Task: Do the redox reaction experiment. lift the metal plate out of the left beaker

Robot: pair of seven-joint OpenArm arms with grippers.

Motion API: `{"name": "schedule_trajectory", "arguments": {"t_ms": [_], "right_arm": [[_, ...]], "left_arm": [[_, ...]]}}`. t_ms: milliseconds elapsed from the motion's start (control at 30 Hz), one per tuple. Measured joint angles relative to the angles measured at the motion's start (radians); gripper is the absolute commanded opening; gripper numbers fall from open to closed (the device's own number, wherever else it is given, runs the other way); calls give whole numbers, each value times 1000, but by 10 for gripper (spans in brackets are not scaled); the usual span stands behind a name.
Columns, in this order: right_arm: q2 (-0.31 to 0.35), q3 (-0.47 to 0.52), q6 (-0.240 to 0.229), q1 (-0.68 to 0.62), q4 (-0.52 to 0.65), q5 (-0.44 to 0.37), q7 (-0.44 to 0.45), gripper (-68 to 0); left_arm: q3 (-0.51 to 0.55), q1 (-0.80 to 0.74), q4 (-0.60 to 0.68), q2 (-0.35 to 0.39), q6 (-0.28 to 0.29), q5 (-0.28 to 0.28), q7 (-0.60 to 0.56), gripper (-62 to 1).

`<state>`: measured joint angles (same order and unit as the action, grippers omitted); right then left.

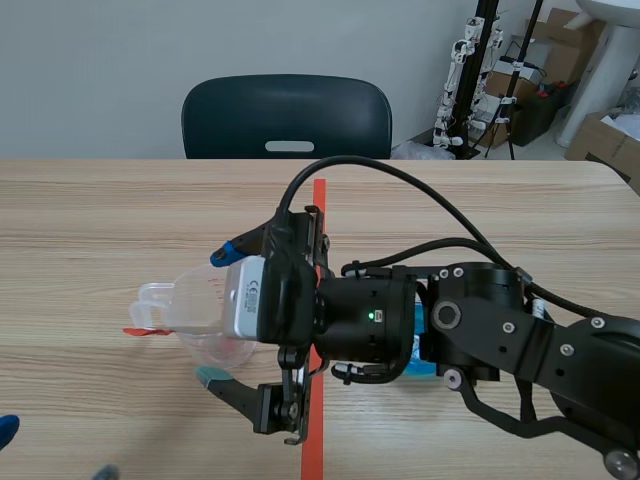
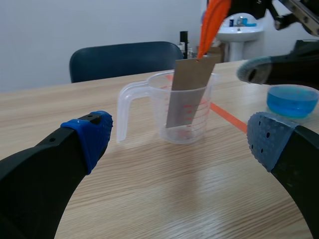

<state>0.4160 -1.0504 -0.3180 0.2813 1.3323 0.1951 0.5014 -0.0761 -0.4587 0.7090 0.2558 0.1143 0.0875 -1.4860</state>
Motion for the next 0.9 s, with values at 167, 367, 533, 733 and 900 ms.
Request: {"name": "schedule_trajectory", "arguments": {"t_ms": [167, 367, 533, 733, 900], "right_arm": [[-56, 1, 3, 3, -15, 4, -39, -115], [-95, 1, -1, 3, -56, 7, -40, -143], [-95, -2, -1, 3, -60, 7, -47, -201], [-100, -33, -2, 9, -60, 7, -58, -307], [-100, -33, -1, 10, -60, 7, -58, -376]], "left_arm": [[0, 2, 0, 0, -2, -21, 0, -41], [0, 2, 0, 0, -2, -20, 0, -41], [0, 2, 0, 0, -2, -20, 0, -41], [0, 2, 0, 0, -2, -86, 0, -41], [0, 2, 0, 2, -2, -85, 0, -41]]}}
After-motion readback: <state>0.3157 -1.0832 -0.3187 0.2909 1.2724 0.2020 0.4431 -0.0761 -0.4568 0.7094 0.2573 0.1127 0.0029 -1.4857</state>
